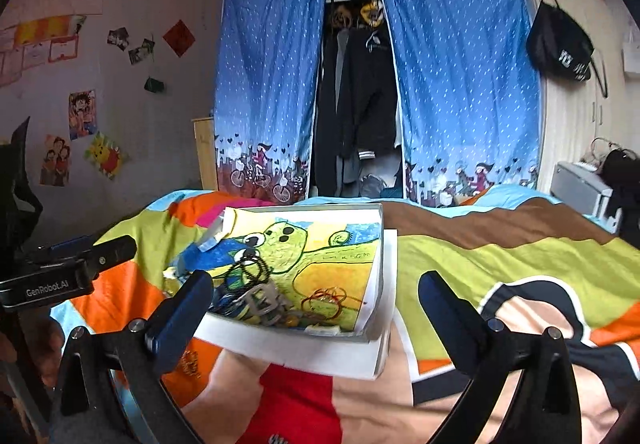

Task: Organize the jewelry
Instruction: 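Move both tools back over the remaining jewelry on the duvet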

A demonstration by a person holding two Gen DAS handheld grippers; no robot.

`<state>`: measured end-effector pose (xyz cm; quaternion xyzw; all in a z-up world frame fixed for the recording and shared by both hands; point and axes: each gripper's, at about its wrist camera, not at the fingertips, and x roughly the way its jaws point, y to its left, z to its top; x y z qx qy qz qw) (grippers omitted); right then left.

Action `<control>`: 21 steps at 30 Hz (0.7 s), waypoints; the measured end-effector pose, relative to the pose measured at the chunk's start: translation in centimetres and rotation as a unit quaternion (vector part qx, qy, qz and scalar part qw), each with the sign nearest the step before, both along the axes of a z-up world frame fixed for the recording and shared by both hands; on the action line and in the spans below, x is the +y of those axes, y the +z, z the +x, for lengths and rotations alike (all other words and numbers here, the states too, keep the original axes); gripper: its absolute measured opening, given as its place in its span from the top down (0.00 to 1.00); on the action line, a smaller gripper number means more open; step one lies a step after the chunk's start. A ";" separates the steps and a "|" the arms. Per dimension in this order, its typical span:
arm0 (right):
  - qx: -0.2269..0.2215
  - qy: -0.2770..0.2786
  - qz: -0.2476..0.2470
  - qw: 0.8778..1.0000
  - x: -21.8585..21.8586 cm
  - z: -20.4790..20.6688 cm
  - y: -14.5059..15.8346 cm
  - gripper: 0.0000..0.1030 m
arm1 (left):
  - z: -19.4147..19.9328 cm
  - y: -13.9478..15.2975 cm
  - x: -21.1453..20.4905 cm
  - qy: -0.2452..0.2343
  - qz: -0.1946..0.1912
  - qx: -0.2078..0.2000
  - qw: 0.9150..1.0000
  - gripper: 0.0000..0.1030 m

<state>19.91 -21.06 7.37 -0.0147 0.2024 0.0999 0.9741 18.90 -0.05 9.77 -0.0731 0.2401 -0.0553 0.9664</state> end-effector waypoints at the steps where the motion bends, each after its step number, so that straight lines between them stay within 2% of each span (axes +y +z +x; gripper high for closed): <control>1: -0.003 -0.001 -0.002 1.000 0.3 -1.0 0.1 0.00 | -1.3 0.2 0.4 0.002 0.001 -0.005 1.000 0.03; 5: -0.008 -0.010 -0.014 1.000 1.8 -5.8 -0.1 0.00 | -5.7 0.2 1.7 0.009 0.002 -0.017 1.000 0.02; 11: 0.017 -0.011 -0.015 1.000 3.1 -11.3 -2.3 0.00 | -10.3 -1.5 3.5 0.021 0.006 -0.005 1.000 0.02; 21: 0.052 -0.013 -0.023 0.998 3.9 -14.3 -6.0 0.00 | -13.5 -6.1 4.2 0.019 0.037 0.027 0.999 0.02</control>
